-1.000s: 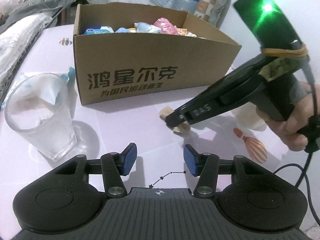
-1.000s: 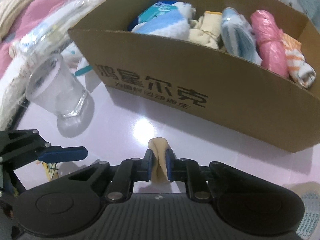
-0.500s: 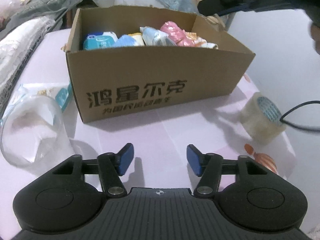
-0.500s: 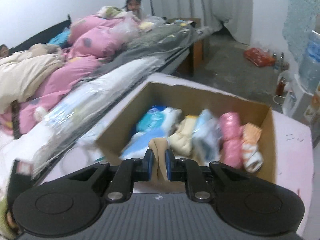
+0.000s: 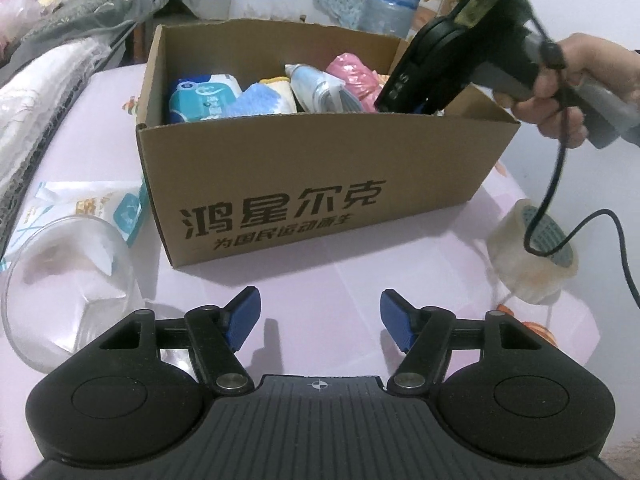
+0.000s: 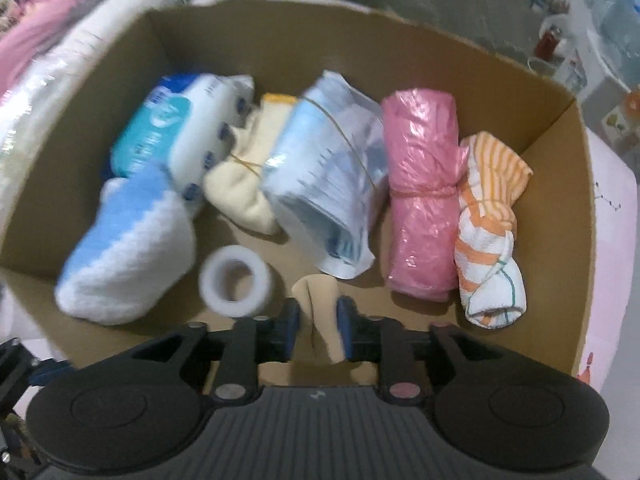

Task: Organize soft objects
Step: 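Carry the puff into the box and open the right gripper, then move both tools toward the white wipes packet with blue spoon print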

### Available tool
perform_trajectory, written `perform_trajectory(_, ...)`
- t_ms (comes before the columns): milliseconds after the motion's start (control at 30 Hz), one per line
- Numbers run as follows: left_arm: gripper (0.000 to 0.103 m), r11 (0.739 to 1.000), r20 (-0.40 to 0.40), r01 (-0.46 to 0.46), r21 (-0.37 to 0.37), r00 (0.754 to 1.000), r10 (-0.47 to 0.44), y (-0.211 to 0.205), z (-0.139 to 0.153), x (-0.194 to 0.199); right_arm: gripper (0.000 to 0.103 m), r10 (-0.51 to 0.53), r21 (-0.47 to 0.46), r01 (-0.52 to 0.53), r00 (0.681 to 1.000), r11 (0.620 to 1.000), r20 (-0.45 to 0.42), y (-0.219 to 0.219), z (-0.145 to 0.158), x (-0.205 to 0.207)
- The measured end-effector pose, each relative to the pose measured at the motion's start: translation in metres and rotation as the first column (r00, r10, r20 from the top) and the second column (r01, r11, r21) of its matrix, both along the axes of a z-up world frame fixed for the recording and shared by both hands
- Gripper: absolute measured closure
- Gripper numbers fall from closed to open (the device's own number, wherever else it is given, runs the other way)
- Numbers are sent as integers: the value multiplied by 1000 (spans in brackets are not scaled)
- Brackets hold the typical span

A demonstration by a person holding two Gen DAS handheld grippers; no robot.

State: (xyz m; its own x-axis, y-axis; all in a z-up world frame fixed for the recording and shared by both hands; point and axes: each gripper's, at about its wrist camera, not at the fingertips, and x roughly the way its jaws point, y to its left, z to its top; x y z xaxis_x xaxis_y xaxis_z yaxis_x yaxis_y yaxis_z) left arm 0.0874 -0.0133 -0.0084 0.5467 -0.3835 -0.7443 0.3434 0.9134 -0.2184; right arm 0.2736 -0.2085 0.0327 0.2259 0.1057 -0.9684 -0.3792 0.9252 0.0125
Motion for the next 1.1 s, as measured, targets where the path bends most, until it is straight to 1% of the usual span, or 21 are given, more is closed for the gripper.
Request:
perform_trajectory(33, 37, 1000, 0, 0, 1, 1000, 0, 0, 0, 1, 83, -1, -10, 1, 1000, 1000, -15, 0, -4, 3)
perform_trajectory(67, 37, 1000, 0, -1, 1, 1000, 1, -1, -1, 1, 73, -10, -15, 10, 1000, 1000, -29, 0, -7, 5)
perform_trajectory(100, 37, 1000, 0, -1, 0, 1000, 1, -1, 0, 1, 69, -23, -18, 22, 999, 1000, -41, -1, -10, 8)
perform_trajectory(200, 36, 1000, 2, -1, -2, 1000, 1, -1, 0, -1, 68, -33, -13, 32, 998, 999, -45, -2, -12, 8)
perform_trajectory(233, 36, 1000, 2, -1, -3, 1000, 1, 0, 0, -1, 67, -37, -1, 37, 998, 999, -44, -3, -10, 8)
perform_trajectory(267, 36, 1000, 1, -3, -4, 1000, 3, 0, 0, -1, 63, -41, 11, 42, 998, 999, -40, -5, -8, 7)
perform_trajectory(333, 36, 1000, 0, -8, -6, 1000, 8, 0, 0, -3, 62, -55, 29, 56, 998, 998, -25, -10, -1, 5)
perform_trajectory(400, 36, 1000, 3, -15, -12, 1000, 15, 2, 2, -5, 62, -71, 58, 71, 997, 996, -9, -13, 10, -1)
perform_trajectory(500, 34, 999, 21, -31, -24, 999, 31, 6, 9, -13, 62, -84, 120, 79, 996, 990, 42, -20, 38, -12)
perform_trajectory(533, 33, 999, 32, -42, -25, 999, 42, 8, 12, -16, 62, -78, 143, 67, 994, 988, 72, -18, 55, -19)
perform_trajectory(600, 31, 997, 59, -67, -35, 996, 69, 14, 20, -25, 61, -52, 188, 29, 992, 982, 118, -12, 76, -32)
perform_trajectory(633, 29, 996, 69, -80, -43, 994, 83, 18, 25, -29, 61, -30, 210, -2, 988, 978, 148, -2, 92, -42)
perform_trajectory(667, 26, 994, 79, -93, -54, 992, 97, 22, 29, -33, 61, -8, 226, -32, 985, 974, 170, 5, 103, -49)
perform_trajectory(733, 24, 989, 105, -124, -76, 986, 131, 34, 40, -45, 59, 50, 255, -104, 977, 961, 208, 29, 122, -63)
perform_trajectory(800, 23, 983, 132, -159, -90, 977, 170, 46, 50, -54, 57, 112, 269, -177, 964, 947, 241, 52, 139, -76)
perform_trajectory(867, 21, 973, 162, -207, -105, 961, 222, 63, 61, -63, 54, 164, 284, -236, 952, 929, 257, 77, 148, -83)
perform_trajectory(1000, 20, 934, 186, -319, -159, 920, 346, 104, 77, -73, 53, 263, 283, -335, 928, 899, 264, 134, 148, -86)
perform_trajectory(1100, 20, 911, 190, -383, -156, 893, 408, 126, 75, -72, 53, 335, 259, -391, 912, 883, 235, 176, 136, -87)
